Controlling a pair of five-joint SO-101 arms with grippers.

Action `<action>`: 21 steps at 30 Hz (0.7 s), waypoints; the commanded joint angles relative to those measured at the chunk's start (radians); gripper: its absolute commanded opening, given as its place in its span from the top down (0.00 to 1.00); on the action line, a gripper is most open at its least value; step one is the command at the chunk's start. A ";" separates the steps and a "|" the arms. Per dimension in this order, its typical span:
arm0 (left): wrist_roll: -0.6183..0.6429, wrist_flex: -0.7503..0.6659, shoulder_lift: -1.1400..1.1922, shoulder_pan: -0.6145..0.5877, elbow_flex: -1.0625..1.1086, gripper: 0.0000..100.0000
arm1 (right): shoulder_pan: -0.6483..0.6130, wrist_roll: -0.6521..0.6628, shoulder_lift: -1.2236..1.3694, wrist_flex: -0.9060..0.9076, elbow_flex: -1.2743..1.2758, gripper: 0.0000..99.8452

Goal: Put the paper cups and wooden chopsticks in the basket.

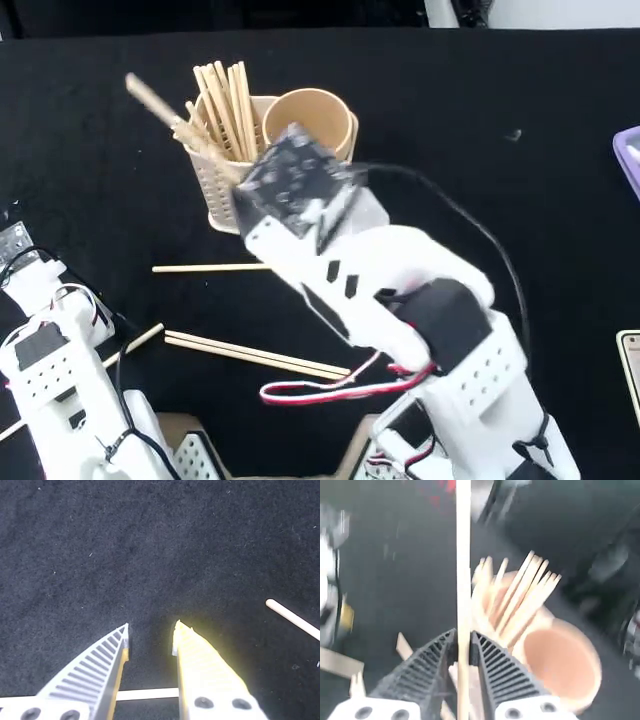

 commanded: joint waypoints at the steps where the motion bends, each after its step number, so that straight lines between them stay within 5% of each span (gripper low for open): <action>1: 0.011 -0.017 -0.002 -0.002 -0.051 0.85 | 0.008 -0.077 -0.022 -0.315 -0.025 0.99; 8: 0.011 -0.017 -0.002 -0.002 -0.051 0.85 | 0.008 -0.097 0.005 -0.870 0.136 0.99; 21: 0.011 -0.018 -0.005 -0.007 -0.041 0.85 | 0.071 -0.101 0.383 -1.094 0.119 0.99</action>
